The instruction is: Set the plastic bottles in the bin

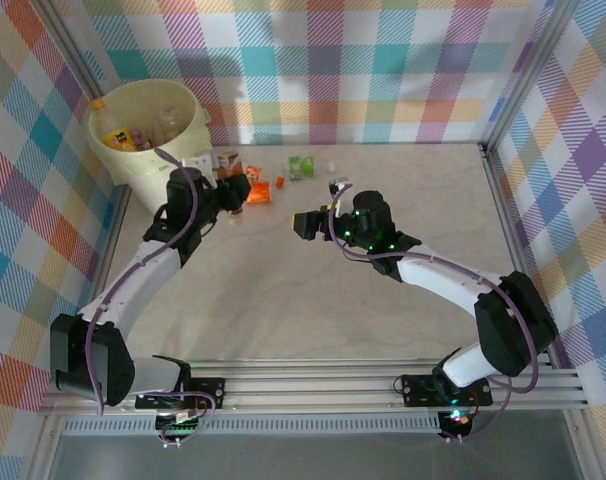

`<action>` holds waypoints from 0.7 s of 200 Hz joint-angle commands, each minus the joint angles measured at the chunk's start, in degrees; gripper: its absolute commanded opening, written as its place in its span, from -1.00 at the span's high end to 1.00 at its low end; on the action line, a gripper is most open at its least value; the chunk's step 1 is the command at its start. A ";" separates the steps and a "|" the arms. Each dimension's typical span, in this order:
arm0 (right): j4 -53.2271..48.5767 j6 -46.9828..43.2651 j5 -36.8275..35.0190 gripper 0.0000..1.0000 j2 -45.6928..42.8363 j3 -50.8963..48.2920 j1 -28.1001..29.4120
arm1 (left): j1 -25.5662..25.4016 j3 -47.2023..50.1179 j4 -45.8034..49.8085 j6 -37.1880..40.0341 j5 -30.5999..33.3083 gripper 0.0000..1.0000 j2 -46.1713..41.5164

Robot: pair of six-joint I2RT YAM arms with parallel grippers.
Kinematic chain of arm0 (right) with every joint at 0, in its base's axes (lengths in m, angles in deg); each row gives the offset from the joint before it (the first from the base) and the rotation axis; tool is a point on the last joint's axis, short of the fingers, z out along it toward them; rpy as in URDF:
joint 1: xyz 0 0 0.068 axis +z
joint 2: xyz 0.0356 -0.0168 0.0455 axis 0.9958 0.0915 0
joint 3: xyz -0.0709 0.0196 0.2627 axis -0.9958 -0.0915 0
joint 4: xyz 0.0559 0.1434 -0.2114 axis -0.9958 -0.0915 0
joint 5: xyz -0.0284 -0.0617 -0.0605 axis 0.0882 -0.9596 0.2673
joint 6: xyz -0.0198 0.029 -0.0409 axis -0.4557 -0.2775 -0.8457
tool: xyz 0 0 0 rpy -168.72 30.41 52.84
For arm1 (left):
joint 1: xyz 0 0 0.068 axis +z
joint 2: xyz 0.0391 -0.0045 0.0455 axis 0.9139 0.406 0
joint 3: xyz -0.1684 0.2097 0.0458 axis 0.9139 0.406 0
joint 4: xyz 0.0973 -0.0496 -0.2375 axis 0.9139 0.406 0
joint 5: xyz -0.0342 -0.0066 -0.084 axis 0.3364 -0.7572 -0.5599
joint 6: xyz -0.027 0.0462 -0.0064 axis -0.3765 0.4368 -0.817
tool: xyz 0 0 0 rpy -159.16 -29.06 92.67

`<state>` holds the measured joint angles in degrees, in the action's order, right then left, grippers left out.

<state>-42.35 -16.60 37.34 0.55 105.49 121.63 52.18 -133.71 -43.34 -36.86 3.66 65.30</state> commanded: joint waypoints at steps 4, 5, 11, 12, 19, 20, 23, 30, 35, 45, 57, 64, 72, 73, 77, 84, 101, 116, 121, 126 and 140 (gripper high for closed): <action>2.48 -1.00 0.64 -0.99 -1.67 1.39 0.69 | 0.95 -9.40 -4.62 5.40 5.60 0.03 0.59; 2.50 -1.00 0.62 -0.99 -1.67 1.39 0.71 | 0.95 -9.75 -4.66 5.59 5.90 0.03 0.71; 2.44 -0.93 0.39 -0.99 -1.74 1.39 0.80 | 0.95 -11.76 -4.87 6.82 8.09 0.03 1.50; 2.39 -0.97 0.32 -0.99 -1.75 1.39 0.81 | 0.95 -12.08 -4.96 7.05 8.51 0.03 1.69; 2.39 -0.84 0.01 -0.99 -1.84 1.28 0.91 | 1.14 -14.35 -5.42 8.34 10.76 0.03 2.87; 2.36 -0.83 -0.04 -0.99 -1.84 1.25 0.91 | 1.18 -14.73 -5.54 8.56 11.20 0.03 2.95; 2.38 -0.78 -0.21 -0.99 -1.89 1.14 0.94 | 1.33 -15.77 -5.83 9.05 12.03 0.03 3.60; 2.35 -0.72 -0.52 -0.99 -2.06 0.96 1.08 | 1.82 -18.03 -6.28 9.90 13.59 0.03 5.09; 2.40 -0.65 -0.76 -0.99 -2.19 0.80 1.12 | 2.18 -20.16 -6.56 10.51 14.35 0.04 6.21; 2.33 -0.61 -1.19 -0.99 -2.52 0.44 1.22 | 2.85 -23.81 -7.20 12.28 15.57 0.04 8.57; 2.32 -0.72 -1.65 -0.99 -2.95 -0.13 1.26 | 3.51 -27.72 -8.47 15.06 17.46 0.04 11.43; 2.26 -0.91 -1.92 -0.99 -3.23 -0.44 1.22 | 3.90 -29.64 -9.45 16.67 18.50 0.04 13.06; 2.18 -1.21 -2.34 -0.99 -3.63 -0.76 1.22 | 4.53 -31.53 -11.05 18.07 19.76 0.04 14.90; 2.17 -1.23 -2.36 -0.99 -3.66 -0.78 1.24 | 4.63 -31.72 -11.16 18.25 19.92 0.04 15.12; 2.01 -1.51 -2.50 -0.99 -3.88 -0.95 1.26 | 4.94 -32.55 -12.18 18.98 20.47 0.04 16.01; 1.80 -1.82 -2.84 -0.99 -4.25 -1.22 1.24 | 5.59 -33.99 -13.56 20.03 21.61 0.04 17.61; 1.03 -3.00 -3.60 -0.99 -5.05 -1.59 1.26 | 7.04 -36.30 -18.96 21.30 26.10 0.04 21.12; 0.49 -3.87 -4.20 -0.99 -5.53 -1.77 1.26 | 8.18 -38.22 -23.80 23.36 29.84 0.04 24.49; 0.41 -4.09 -4.35 -0.99 -5.61 -1.86 1.24 | 8.51 -39.31 -24.49 23.62 31.29 0.04 25.68; 0.26 -4.17 -4.53 -0.99 -5.63 -1.93 1.19 | 8.86 -40.67 -24.57 23.75 32.06 0.04 26.91; 0.18 -4.25 -4.88 -0.99 -5.64 -2.03 1.26 | 9.81 -44.52 -24.12 24.27 33.66 0.04 30.43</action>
<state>-42.06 -18.74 33.80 -3.84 104.53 122.33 60.11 -172.03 -61.02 -16.07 30.46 91.79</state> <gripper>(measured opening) 0.996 0.524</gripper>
